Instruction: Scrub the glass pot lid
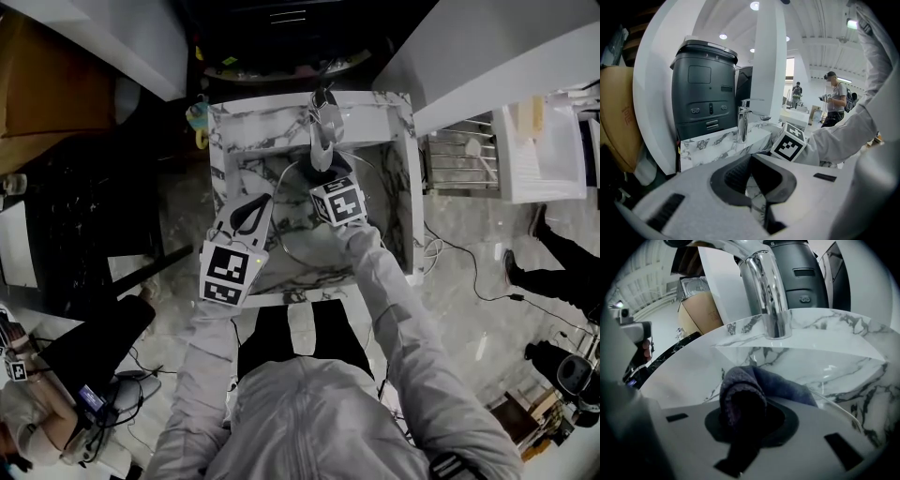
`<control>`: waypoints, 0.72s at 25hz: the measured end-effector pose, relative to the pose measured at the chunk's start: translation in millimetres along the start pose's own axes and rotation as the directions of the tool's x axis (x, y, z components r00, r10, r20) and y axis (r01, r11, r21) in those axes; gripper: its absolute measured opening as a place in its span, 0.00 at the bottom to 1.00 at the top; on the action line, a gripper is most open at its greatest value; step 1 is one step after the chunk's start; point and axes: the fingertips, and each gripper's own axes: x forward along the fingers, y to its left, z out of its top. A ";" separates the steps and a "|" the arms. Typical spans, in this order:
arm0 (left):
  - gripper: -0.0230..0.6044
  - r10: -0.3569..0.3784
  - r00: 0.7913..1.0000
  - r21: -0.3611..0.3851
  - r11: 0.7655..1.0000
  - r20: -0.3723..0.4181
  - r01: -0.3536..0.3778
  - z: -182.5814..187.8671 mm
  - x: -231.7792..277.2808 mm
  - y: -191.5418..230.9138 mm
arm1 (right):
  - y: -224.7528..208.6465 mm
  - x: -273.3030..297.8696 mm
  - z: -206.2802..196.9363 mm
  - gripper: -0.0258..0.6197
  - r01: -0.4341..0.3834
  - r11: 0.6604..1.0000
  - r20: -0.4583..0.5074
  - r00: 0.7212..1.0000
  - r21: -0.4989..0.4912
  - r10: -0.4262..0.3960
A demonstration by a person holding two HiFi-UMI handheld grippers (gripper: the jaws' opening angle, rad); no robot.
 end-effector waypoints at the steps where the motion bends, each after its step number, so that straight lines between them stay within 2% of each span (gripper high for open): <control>1: 0.08 0.000 1.000 0.001 1.000 0.000 0.000 -0.2 0.2 -0.4 | 4.4 1.3 -0.3 0.13 -0.015 1.000 -0.004 1.000 -0.005 0.015; 12: 0.08 -0.003 1.000 0.002 1.000 0.002 0.003 4.3 1.2 -1.6 | 54.4 6.8 -9.0 0.13 -0.162 0.984 -0.049 0.986 -0.072 0.158; 18: 0.08 -0.003 1.000 -0.004 1.000 0.003 0.003 3.7 2.1 -3.9 | 86.2 4.3 -31.2 0.14 -0.276 0.952 -0.119 0.958 -0.130 0.261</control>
